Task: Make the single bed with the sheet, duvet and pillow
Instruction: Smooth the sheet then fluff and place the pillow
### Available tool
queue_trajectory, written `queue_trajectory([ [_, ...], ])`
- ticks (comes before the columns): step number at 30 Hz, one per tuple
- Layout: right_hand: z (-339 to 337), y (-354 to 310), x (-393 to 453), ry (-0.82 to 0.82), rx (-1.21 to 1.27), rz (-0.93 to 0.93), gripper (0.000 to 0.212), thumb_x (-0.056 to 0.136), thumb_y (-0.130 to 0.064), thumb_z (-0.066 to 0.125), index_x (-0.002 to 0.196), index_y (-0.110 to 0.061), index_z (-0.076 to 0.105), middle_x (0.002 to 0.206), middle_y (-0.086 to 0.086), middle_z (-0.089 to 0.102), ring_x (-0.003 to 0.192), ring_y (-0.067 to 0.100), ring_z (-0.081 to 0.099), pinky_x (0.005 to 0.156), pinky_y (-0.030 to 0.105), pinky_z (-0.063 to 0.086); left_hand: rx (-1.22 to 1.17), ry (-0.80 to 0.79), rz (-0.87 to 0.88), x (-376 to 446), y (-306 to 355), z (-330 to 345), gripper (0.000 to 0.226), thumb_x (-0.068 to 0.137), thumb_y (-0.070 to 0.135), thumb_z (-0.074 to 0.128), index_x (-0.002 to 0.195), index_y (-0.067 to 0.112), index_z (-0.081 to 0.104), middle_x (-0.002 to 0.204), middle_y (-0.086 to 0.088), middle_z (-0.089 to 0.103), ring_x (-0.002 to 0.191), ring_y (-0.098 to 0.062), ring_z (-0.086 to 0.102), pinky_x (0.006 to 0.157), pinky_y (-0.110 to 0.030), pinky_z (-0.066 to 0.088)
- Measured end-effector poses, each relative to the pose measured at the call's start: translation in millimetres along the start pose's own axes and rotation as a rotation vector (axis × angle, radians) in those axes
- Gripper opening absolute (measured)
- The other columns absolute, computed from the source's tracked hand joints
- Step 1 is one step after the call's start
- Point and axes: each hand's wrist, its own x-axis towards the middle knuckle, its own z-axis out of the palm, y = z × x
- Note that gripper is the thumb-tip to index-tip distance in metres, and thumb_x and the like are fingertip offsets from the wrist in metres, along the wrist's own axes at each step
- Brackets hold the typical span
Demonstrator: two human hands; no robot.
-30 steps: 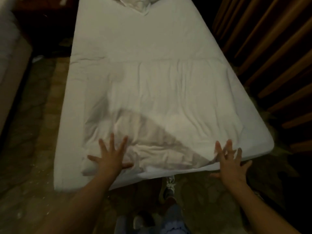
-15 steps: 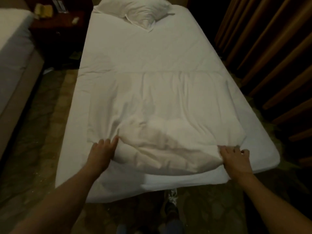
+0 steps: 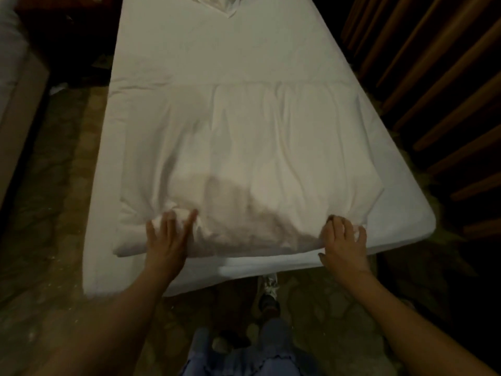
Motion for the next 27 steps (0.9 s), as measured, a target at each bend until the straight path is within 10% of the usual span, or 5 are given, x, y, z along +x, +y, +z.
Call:
queue_trajectory([
  [5, -5, -48, -19, 0.022, 0.083, -0.183, 0.144, 0.041, -0.048, 0.089, 0.151, -0.012, 0.004, 0.144, 0.022, 0.029, 0.129, 0.048, 0.028, 0.104, 0.067, 0.011, -0.122, 0.006, 0.155, 5, 56, -9, 0.141, 0.028, 0.041, 0.092, 0.144, 0.028, 0.013, 0.141, -0.028, 0.028, 0.131, -0.047, 0.026, 0.096, -0.072, 0.019],
  [11, 72, -80, 5, -0.021, -0.048, -0.208, 0.064, 0.080, -0.018, 0.052, 0.138, -0.002, 0.031, 0.138, 0.023, 0.034, 0.129, 0.051, 0.024, 0.105, 0.072, 0.001, -0.102, -0.039, 0.243, 1, 66, 63, 0.159, 0.028, 0.041, 0.091, 0.152, 0.024, -0.007, 0.146, -0.032, 0.019, 0.135, -0.052, 0.017, 0.100, -0.071, 0.015],
  [18, 145, -120, 8, 0.095, -0.021, -0.149, 0.051, 0.085, -0.010, 0.030, 0.133, 0.005, 0.034, 0.127, 0.031, 0.052, 0.126, 0.046, 0.029, 0.105, 0.067, 0.005, -0.052, 0.064, 0.189, 10, 91, 136, 0.114, 0.065, 0.022, 0.064, 0.151, 0.014, -0.010, 0.147, -0.040, -0.010, 0.132, -0.057, 0.006, 0.100, -0.073, -0.004],
  [23, 167, -126, 9, 0.265, -0.039, -0.148, 0.037, 0.099, 0.000, 0.017, 0.124, 0.007, 0.044, 0.124, 0.023, 0.043, 0.116, 0.043, 0.041, 0.111, 0.060, 0.012, -0.105, 0.173, 0.160, 0, 98, 164, 0.057, 0.101, 0.001, 0.024, 0.152, 0.010, -0.001, 0.137, -0.039, 0.027, 0.127, -0.054, 0.028, 0.100, -0.070, 0.017],
  [27, 172, -126, 30, 0.413, 0.018, -0.115, 0.031, 0.093, 0.002, 0.028, 0.116, 0.008, 0.048, 0.117, 0.024, 0.048, 0.107, 0.040, 0.045, 0.106, 0.051, 0.026, -0.092, 0.244, 0.068, 21, 100, 148, 0.054, 0.096, 0.003, 0.031, 0.148, 0.015, 0.022, 0.131, -0.030, 0.035, 0.123, -0.046, 0.036, 0.102, -0.059, 0.025],
])
